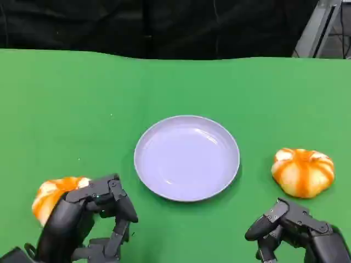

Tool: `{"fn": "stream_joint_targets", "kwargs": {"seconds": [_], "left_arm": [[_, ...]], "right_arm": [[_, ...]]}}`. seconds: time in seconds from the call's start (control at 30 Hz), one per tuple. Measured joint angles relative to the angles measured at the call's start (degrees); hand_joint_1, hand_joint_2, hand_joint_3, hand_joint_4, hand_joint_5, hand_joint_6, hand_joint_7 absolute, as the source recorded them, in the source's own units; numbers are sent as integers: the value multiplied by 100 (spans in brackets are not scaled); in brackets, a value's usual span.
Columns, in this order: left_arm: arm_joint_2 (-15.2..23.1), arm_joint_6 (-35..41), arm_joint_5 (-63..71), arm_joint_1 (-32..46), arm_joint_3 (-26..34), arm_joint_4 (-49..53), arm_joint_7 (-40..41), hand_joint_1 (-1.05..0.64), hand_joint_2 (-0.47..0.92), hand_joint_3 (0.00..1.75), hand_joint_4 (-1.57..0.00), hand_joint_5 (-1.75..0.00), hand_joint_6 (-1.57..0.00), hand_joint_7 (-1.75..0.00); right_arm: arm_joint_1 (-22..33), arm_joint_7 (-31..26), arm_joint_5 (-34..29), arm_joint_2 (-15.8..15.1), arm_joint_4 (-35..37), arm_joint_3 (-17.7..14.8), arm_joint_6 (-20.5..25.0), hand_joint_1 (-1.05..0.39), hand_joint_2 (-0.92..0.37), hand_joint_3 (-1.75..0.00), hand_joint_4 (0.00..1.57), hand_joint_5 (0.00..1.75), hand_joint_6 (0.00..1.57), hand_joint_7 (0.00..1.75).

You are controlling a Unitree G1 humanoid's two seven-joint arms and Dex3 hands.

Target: Grasp the bread from the table and place it into the plate.

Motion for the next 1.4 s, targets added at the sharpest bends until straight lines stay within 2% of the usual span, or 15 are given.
{"fn": "stream_joint_targets", "kwargs": {"seconds": [0.57,0.73,0.83,0.93,1.0,1.03,1.1,1.13,1.23,1.4], "left_arm": [[0,5,-9,0,0,1,-54,-12,45,129,-87,-174,-76,-158],[0,70,-12,0,2,-4,-54,-11,46,129,-87,-168,-78,-152],[-9,86,-21,0,21,-6,-53,-12,54,115,-79,-149,-78,-128],[-28,86,-1,0,71,-8,-24,-16,68,76,-69,-120,-82,-86],[-50,82,229,0,140,-27,210,-17,72,66,-67,-114,-83,-75],[-53,79,346,1,177,-36,321,-20,69,60,-58,-101,-72,-55],[-53,67,851,1,257,-73,669,-24,74,46,-49,-91,-67,-33],[-47,58,1134,1,291,-81,842,-27,80,33,-43,-87,-64,-23],[47,48,2095,-2,358,-108,1411,-40,90,11,-26,-78,-55,-9],[384,518,3743,-25,381,-369,2185,-48,92,6,-8,-63,-41,-1]], "right_arm": [[-3,1,-2,-4,0,7,10,-5,-52,-114,60,163,69,131],[-5,3,0,-5,0,9,10,-5,-53,-113,60,164,69,130],[-6,5,0,-6,0,12,10,-6,-53,-112,60,164,69,131],[-6,5,-12,-6,1,17,10,-4,-54,-112,60,163,70,131],[-5,4,-16,-5,1,31,10,-3,-53,-113,60,162,70,131],[-4,4,-16,-5,1,35,10,-4,-53,-113,60,162,69,131],[-3,3,-17,-5,1,37,10,-4,-53,-113,60,162,69,131],[-3,3,-20,-6,1,37,9,-4,-53,-113,60,162,69,131],[-1,3,-28,-5,1,40,9,-4,-53,-113,60,162,69,130],[1,3,-15,-3,1,40,9,-4,-52,-114,60,163,70,131]]}}
